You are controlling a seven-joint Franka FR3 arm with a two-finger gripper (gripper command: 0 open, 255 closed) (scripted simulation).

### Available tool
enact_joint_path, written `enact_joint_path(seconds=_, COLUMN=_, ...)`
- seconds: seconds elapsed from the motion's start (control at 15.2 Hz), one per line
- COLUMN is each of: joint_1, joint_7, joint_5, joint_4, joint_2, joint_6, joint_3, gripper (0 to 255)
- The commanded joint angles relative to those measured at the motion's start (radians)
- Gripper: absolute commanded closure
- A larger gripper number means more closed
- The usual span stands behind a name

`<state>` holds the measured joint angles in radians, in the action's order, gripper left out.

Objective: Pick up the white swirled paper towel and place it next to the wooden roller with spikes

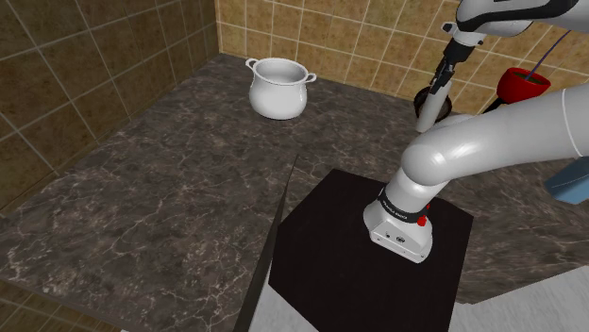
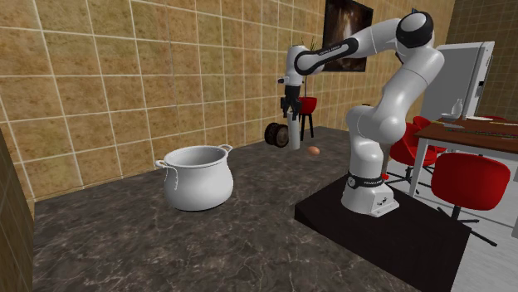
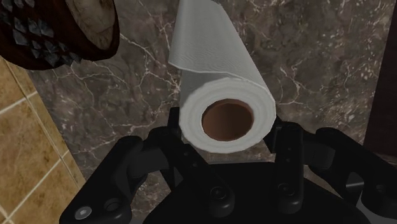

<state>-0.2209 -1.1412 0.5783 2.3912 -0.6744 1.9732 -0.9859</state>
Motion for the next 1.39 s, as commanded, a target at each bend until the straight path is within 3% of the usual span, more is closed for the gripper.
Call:
enact_joint_path(seconds=0.0, joint_1=0.004, joint_7=0.002, joint_5=0.008, joint_4=0.018, joint_2=0.008, joint_6=0.029, joint_3=-0.018, gripper=255)
enact_joint_path(seconds=0.2, joint_1=0.011, joint_7=0.004, joint_5=0.019, joint_4=0.043, joint_2=0.022, joint_6=0.070, joint_3=-0.045, gripper=255)
enact_joint_path(seconds=0.66, joint_1=0.011, joint_7=0.004, joint_5=0.019, joint_4=0.043, joint_2=0.022, joint_6=0.070, joint_3=-0.045, gripper=255)
enact_joint_path(seconds=0.73, joint_1=0.011, joint_7=0.004, joint_5=0.019, joint_4=0.043, joint_2=0.022, joint_6=0.070, joint_3=-0.045, gripper=0)
enact_joint_path(seconds=1.06, joint_1=0.011, joint_7=0.004, joint_5=0.019, joint_4=0.043, joint_2=0.022, joint_6=0.070, joint_3=-0.045, gripper=0)
enact_joint_path(seconds=1.32, joint_1=-0.013, joint_7=-0.003, joint_5=-0.016, joint_4=-0.037, joint_2=-0.022, joint_6=-0.064, joint_3=0.044, gripper=0)
